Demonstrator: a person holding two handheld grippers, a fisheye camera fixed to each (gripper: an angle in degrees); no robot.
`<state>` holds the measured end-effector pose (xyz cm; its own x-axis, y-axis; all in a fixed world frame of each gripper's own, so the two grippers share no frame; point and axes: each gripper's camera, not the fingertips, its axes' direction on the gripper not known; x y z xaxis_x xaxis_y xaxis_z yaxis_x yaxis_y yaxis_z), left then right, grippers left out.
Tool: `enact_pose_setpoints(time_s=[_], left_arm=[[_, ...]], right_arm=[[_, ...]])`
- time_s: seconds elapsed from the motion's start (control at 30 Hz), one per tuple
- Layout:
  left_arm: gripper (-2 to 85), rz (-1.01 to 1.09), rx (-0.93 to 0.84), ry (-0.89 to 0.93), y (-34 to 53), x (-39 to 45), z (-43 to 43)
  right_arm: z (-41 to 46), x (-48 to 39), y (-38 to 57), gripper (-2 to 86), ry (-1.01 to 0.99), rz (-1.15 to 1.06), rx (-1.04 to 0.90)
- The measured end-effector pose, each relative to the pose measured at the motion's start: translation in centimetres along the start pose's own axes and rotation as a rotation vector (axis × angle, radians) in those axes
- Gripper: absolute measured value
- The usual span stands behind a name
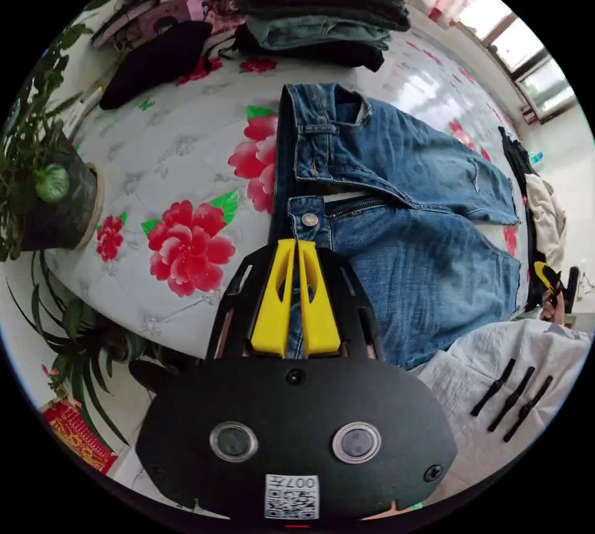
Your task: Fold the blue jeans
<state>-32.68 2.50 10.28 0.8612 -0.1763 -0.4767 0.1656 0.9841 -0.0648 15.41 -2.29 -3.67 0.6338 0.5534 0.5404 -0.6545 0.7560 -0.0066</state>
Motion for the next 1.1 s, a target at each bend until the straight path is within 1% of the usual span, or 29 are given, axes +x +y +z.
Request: enact_pose_setpoints(time_s=[0.13, 0.2, 0.27, 0.37, 0.43, 0.47, 0.53, 0.63, 0.67, 0.77, 0.83, 0.9, 0.97, 1.07, 1.1], left_arm=[[-0.6, -0.008, 0.091, -0.045, 0.3, 1.1, -2.3], [-0.3, -0.043, 0.100, -0.085, 1.1, 0.8, -3.5], [0.1, -0.082, 0.109, -0.082, 2.5, -0.1, -4.6], [1.7, -0.194, 0.121, 0.049, 6.1, -3.0, -5.9], [5.4, -0.328, 0.102, 0.191, 9.4, -5.8, -6.0], [6.3, -0.356, 0.096, 0.223, 10.1, -6.3, -5.9], [10.0, -0.431, 0.044, 0.346, 12.4, -7.8, -4.9], [12.8, -0.485, 0.010, 0.478, 13.4, -8.0, -3.3], [13.3, -0.492, 0.007, 0.496, 13.4, -7.9, -3.1], [12.3, -0.533, -0.007, 0.512, 12.3, -7.3, -2.3], [8.7, -0.575, -0.063, 0.451, 11.6, -7.6, -2.0], [7.5, -0.574, -0.078, 0.468, 11.3, -7.9, -2.2], [4.9, -0.544, -0.060, 0.491, 11.2, -7.9, -2.7], [4.1, -0.521, -0.031, 0.518, 11.4, -7.9, -4.0], [3.8, -0.520, 0.004, 0.569, 11.6, -8.2, -4.7]], right_arm=[[0.1, -0.2, 0.0, 6.3, 0.057, -0.008, -0.008], [-0.2, 0.2, 0.4, 6.6, 0.081, -0.003, -0.013], [-0.9, 1.3, 1.1, 6.8, 0.106, 0.030, -0.013], [-2.6, 4.6, 3.3, 6.9, 0.156, 0.150, 0.018], [-4.0, 7.9, 5.6, 7.1, 0.188, 0.294, 0.066], [-4.4, 8.8, 6.3, 7.2, 0.185, 0.338, 0.082], [-5.4, 12.5, 8.8, 7.5, 0.136, 0.518, 0.137], [-5.5, 15.8, 10.8, 7.5, 0.064, 0.663, 0.159], [-5.4, 16.2, 11.0, 7.4, 0.052, 0.675, 0.158], [-5.0, 17.2, 10.8, 6.9, -0.017, 0.685, 0.145], [-5.1, 17.2, 10.3, 6.2, -0.009, 0.673, 0.141], [-5.1, 17.3, 10.3, 5.1, 0.016, 0.688, 0.140], [-5.2, 17.5, 11.0, 3.7, 0.012, 0.706, 0.162], [-5.4, 18.0, 12.4, 1.4, -0.060, 0.716, 0.203], [-5.8, 18.1, 13.0, 0.8, -0.097, 0.710, 0.230]])
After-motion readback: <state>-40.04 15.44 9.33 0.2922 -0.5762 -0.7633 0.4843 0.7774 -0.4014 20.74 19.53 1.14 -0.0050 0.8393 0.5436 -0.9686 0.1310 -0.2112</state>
